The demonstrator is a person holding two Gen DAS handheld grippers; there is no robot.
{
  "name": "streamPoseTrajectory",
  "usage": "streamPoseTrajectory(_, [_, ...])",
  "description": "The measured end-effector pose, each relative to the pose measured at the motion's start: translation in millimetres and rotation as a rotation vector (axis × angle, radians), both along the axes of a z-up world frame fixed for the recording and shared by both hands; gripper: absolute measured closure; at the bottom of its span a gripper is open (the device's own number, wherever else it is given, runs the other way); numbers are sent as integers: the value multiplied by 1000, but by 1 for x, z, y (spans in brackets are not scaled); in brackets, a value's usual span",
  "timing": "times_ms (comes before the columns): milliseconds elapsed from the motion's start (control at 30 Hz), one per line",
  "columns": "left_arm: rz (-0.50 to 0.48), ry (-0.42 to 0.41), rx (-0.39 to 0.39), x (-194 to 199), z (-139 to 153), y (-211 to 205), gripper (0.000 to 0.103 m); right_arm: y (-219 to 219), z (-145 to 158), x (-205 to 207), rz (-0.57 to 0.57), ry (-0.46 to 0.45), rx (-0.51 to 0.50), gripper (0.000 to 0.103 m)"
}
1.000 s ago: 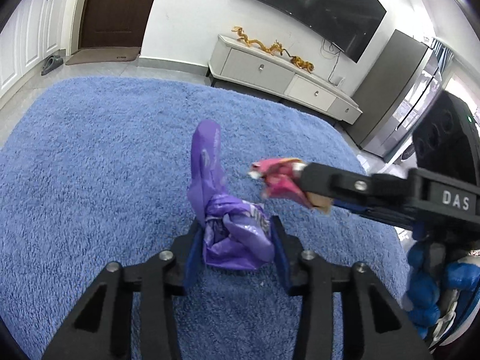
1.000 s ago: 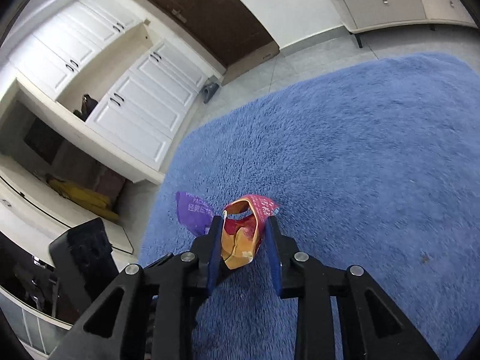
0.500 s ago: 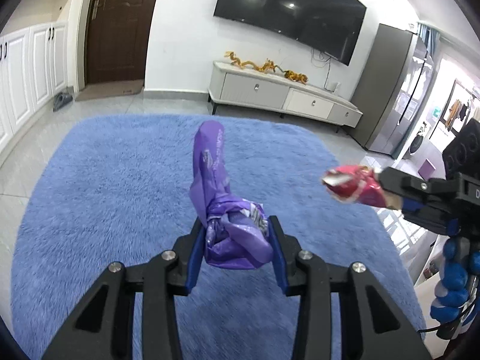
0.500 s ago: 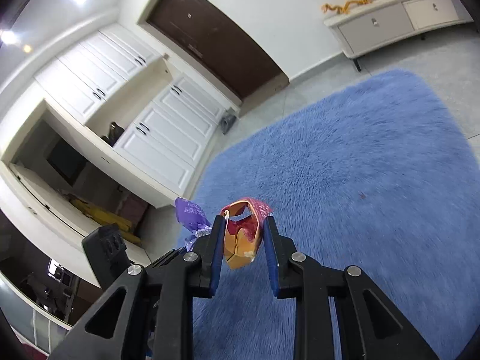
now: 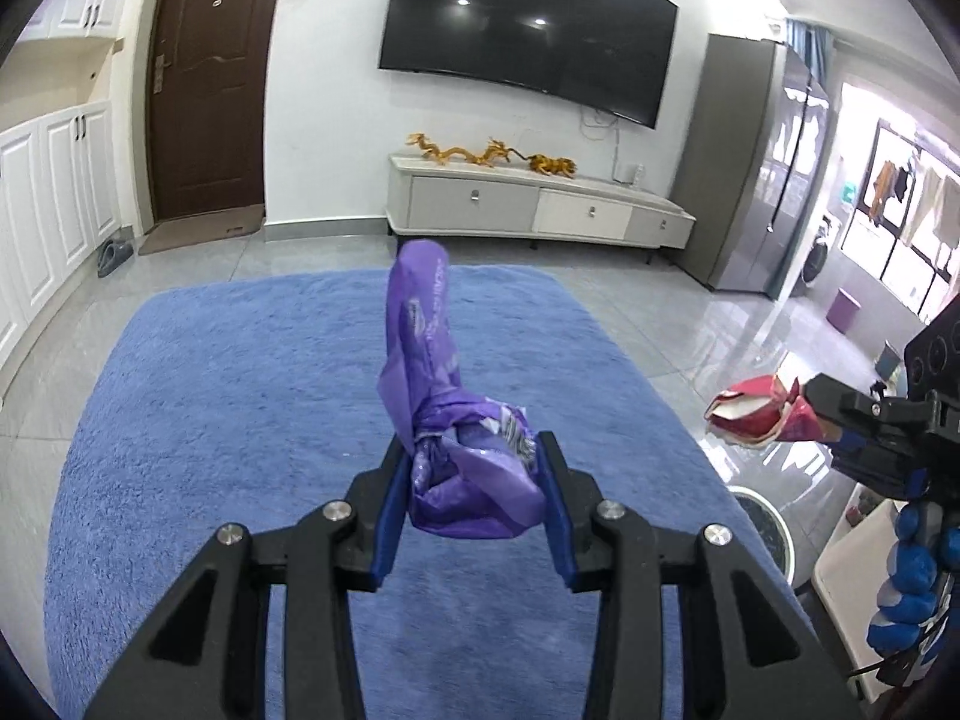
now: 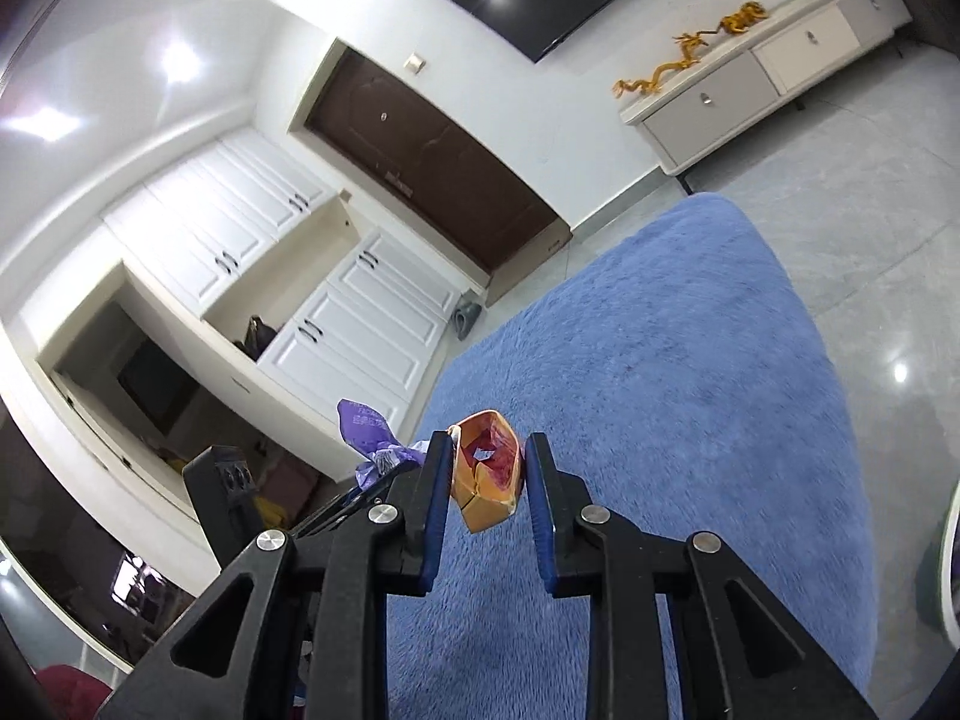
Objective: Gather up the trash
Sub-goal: 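Carry both wrappers to the trash bin and open both tools over it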
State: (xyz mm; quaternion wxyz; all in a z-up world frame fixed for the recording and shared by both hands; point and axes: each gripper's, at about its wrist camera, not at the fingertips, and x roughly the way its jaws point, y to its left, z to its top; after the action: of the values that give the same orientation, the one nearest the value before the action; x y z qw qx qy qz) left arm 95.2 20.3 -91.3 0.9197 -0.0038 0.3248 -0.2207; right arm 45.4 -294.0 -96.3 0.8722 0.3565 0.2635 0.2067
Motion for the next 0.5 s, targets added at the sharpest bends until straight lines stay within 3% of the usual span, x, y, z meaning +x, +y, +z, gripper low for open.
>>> streamPoseTrajectory(300, [-124, -69, 31, -24, 38, -75, 65, -63, 1, -49, -128, -55, 49, 79])
streamPoseTrajectory(500, [-261, -97, 48, -37, 55, -150, 65, -121, 0, -98, -321, -68, -4, 79])
